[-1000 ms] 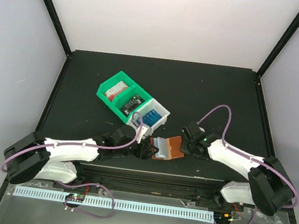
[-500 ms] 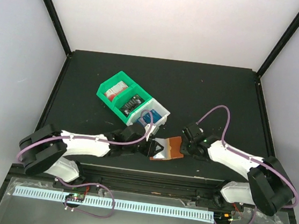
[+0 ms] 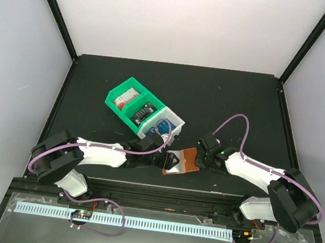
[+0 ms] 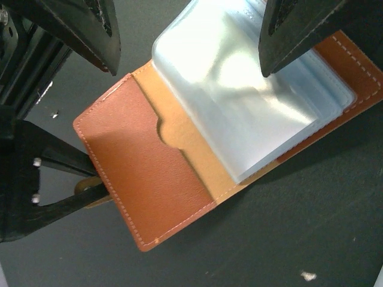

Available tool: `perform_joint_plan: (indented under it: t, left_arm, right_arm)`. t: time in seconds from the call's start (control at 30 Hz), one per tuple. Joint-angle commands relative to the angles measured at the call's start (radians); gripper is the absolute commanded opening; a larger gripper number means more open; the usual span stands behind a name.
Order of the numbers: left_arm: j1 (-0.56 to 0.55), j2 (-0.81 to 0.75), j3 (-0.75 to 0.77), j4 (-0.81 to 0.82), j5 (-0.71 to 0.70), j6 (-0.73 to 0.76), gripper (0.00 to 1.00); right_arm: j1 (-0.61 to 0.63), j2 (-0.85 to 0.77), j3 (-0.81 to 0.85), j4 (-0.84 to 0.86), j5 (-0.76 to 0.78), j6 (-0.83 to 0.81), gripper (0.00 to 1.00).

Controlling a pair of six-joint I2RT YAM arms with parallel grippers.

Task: Put the credit cards into the card holder
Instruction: Turn over the card slot in the card holder.

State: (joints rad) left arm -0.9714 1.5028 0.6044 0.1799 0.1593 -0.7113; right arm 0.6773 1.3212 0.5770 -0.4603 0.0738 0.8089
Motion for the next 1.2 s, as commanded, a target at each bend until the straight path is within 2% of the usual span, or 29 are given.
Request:
perform_joint_plan:
  t: [0.0, 0.33, 0.6, 0.73, 0.93, 1.17]
  left_arm:
    - [-0.007, 0.024, 0.041, -0.037, -0.031, -0.016, 0.67]
    - [-0.007, 0.053, 0.047, -0.033, -0.018, -0.025, 0.74]
    - [-0.007, 0.066, 0.047, 0.035, 0.046, -0.015, 0.62]
    - [-0.007, 0.068, 0.040, 0.099, 0.100, 0.003, 0.61]
    - [-0.011, 0.093, 0.058, 0.201, 0.206, 0.016, 0.61]
    - [-0.018, 0.146, 0.105, 0.198, 0.227, 0.037, 0.57]
  right_arm:
    - [-0.006, 0.008, -0.009, 0.020, 0.001, -0.013, 0.09]
    - [-0.007, 0.013, -0.012, 0.022, 0.003, -0.012, 0.09]
    - [-0.006, 0.009, -0.015, 0.026, 0.000, -0.012, 0.09]
    - [-0.006, 0.004, -0.016, 0.030, -0.007, -0.013, 0.09]
    - [-0.006, -0.028, -0.023, 0.041, -0.020, -0.019, 0.17]
    - [-0.006, -0.110, -0.026, 0.032, -0.006, -0.017, 0.28]
